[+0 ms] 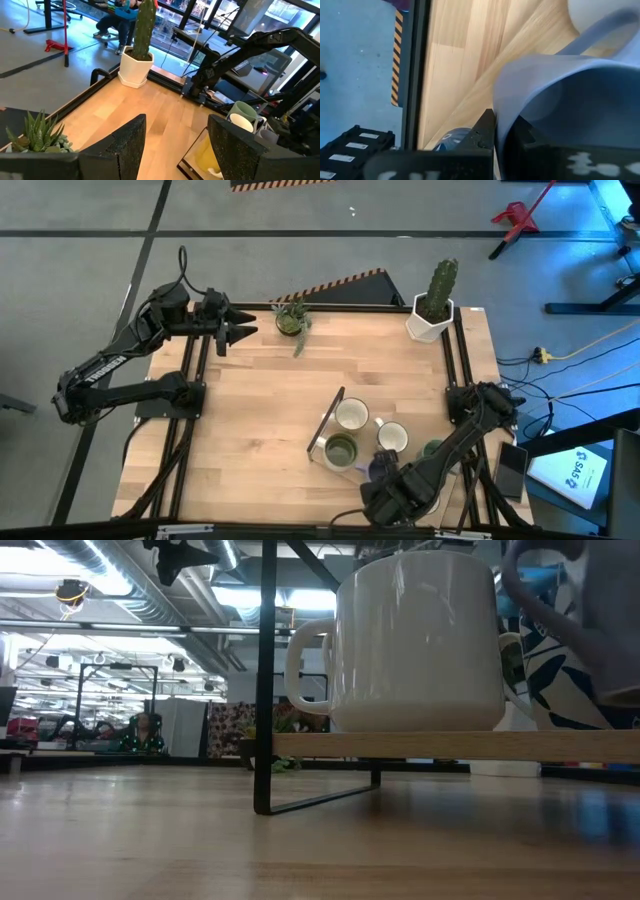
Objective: Place coffee mugs
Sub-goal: Put the purple mug on the shelf, then return to Home Position
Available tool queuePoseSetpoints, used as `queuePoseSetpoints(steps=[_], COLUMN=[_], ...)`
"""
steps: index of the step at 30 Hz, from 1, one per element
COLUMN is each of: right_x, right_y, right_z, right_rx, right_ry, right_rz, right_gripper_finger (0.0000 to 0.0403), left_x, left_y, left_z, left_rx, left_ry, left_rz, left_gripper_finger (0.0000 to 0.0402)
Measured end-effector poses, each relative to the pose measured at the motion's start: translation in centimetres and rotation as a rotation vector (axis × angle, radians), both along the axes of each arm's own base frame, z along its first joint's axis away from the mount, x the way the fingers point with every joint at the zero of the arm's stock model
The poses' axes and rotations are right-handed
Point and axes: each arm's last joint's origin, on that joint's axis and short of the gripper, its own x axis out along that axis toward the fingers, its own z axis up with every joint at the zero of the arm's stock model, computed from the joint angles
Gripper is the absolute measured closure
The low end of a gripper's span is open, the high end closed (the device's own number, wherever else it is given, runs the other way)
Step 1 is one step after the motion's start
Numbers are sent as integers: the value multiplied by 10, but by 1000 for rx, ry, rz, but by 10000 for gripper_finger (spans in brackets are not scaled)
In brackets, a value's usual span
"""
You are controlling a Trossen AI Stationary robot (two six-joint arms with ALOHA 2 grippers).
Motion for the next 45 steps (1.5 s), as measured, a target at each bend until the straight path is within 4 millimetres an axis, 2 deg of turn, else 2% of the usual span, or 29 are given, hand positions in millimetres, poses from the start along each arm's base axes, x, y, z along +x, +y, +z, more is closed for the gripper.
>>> queuePoseSetpoints(steps=[17, 30, 36, 40, 45], right_x=[3, 5, 5, 6, 7], right_y=[0, 0, 0, 1, -1], right_z=[-9, -12, -12, 1, 34], right_rx=[-30, -43, -40, -18, -53], right_ry=[31, 29, 28, -1, -93], right_rz=[-36, -45, -62, -52, 42], right_gripper_finger=[398, 352, 307, 272, 246], left_x=[0, 0, 0, 0, -2], left_y=[0, 0, -1, -2, -4], left_z=[0, 0, 0, 0, 4], left_rx=[24, 24, 0, -86, -131], left_ry=[5, 5, -2, -23, -62], left_rz=[-5, -5, -28, -34, -44], left_gripper_finger=[194, 194, 194, 194, 194])
